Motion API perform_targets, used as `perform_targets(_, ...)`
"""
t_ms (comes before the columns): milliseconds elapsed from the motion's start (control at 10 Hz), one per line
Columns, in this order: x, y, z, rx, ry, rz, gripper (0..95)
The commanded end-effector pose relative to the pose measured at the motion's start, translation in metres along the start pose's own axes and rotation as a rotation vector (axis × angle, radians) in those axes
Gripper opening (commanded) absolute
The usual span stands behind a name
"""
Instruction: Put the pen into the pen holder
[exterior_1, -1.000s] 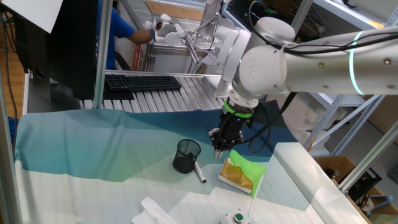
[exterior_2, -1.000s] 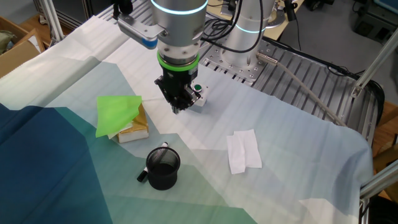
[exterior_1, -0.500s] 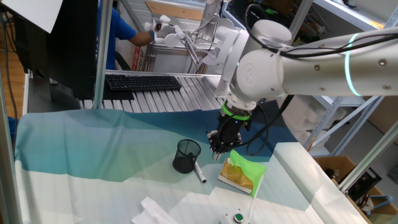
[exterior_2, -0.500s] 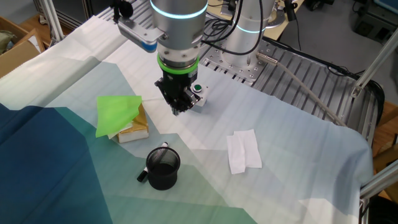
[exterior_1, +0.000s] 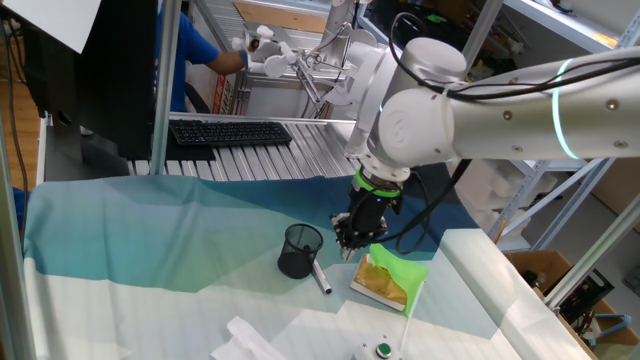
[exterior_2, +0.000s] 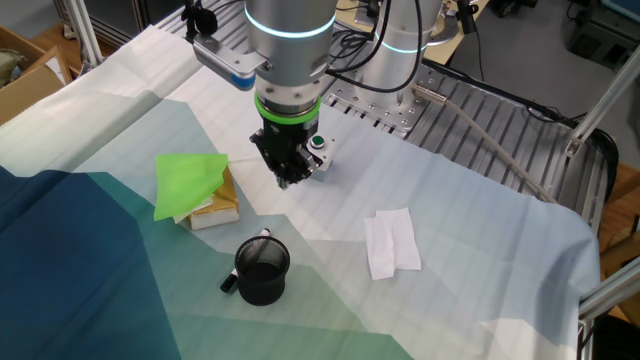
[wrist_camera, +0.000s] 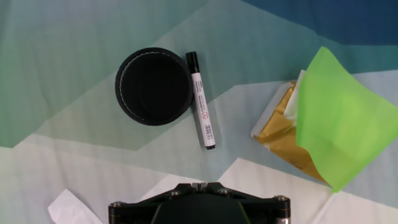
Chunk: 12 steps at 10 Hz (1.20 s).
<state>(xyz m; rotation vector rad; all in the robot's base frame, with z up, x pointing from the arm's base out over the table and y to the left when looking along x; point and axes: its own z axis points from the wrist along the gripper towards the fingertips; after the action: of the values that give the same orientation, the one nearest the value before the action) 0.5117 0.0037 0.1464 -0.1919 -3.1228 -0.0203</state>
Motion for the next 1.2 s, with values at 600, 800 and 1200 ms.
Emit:
perform_targets(600,-0.007,-0.016,0.027,0.011,0.004,-0.077,0.0)
perform_targets(800,-0.008,-0.023,0.042,0.011,0.002,-0.081,0.0)
perform_targets(1200,-0.007,-0.026,0.065,0.003,0.000,-0.080,0.0)
